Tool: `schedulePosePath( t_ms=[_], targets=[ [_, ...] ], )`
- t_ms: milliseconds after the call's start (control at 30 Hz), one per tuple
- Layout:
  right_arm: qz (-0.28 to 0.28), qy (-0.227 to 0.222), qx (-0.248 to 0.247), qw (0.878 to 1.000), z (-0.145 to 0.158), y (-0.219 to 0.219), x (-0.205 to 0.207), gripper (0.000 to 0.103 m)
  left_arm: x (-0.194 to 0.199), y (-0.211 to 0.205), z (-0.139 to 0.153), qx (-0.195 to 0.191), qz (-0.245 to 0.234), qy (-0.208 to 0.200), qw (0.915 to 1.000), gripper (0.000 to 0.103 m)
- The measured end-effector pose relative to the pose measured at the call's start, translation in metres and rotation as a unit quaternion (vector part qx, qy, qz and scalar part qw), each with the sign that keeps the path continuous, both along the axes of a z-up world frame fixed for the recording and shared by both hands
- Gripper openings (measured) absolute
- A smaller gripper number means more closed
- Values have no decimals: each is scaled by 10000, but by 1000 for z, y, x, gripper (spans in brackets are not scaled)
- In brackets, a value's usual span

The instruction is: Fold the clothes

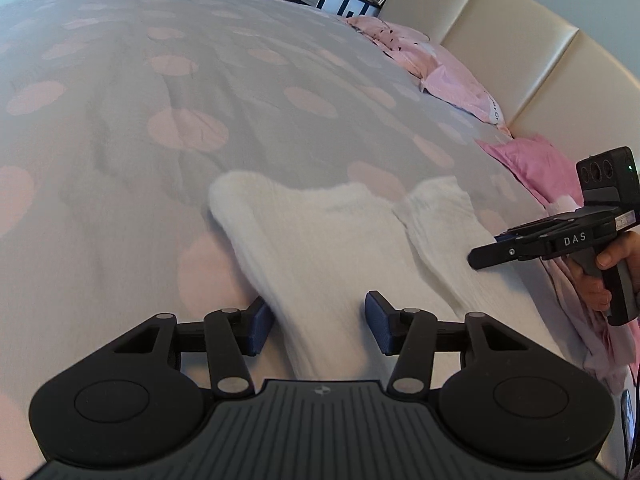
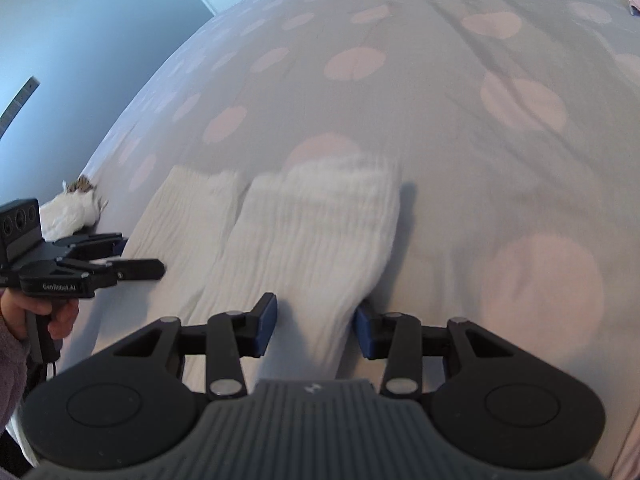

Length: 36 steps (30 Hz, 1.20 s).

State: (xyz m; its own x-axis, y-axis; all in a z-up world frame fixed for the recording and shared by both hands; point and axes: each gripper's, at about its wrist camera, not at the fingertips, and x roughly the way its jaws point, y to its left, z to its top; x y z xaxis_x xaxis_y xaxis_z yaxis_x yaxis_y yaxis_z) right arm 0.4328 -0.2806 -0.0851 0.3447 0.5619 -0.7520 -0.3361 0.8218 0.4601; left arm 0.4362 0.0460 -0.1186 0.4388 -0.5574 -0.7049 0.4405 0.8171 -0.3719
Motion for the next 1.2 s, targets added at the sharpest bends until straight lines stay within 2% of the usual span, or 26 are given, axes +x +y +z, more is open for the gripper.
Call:
schedulePosePath(
  t_ms=[133,200,233,267,300,333,433,600,767,867,1000,1100,1200],
  targets=[
    [-136,-104,160,9997,0,6,29,43,21,-4,-1,-105,135,-121,9998,45],
    [-107,-110,172,9997,1,11,37,40,27,-7,-1,-163,178,-168,9996,39],
    [-65,-155,88,9998,2,14,39,30,29,-9,0,-172,163,-225,9995,22],
    [2,-242,-14,9997,5,16,39,21,28,-10,2,-177,156,-284,9993,9],
    [73,-327,-88,9994,9,18,38,9,27,-11,4,-180,151,-346,9991,7],
    [141,-411,-146,9989,13,20,37,9,24,-12,9,-170,159,-442,9988,5],
    [349,-675,-92,9971,34,19,29,9,16,-10,27,-271,40,-550,9981,4],
    [843,-1065,9,9907,89,13,-4,9,-14,-5,78,-327,-335,-851,9953,4],
    [1497,-1463,105,9778,140,11,-69,9,-65,-1,126,-515,-852,-1082,9891,3],
    [1794,-1654,60,9698,159,10,-112,9,-101,-2,144,-570,-1141,-1174,9849,4],
    [2208,-1812,-156,9582,155,13,-169,9,-145,-4,139,-560,-1413,-1064,9826,4],
    [2525,-1773,-367,9505,130,18,-207,10,-169,-4,113,-564,-1484,-713,9847,4],
    [2682,-1490,-486,9505,96,20,-232,10,-185,-4,86,-394,-1517,-371,9869,4]
  ],
)
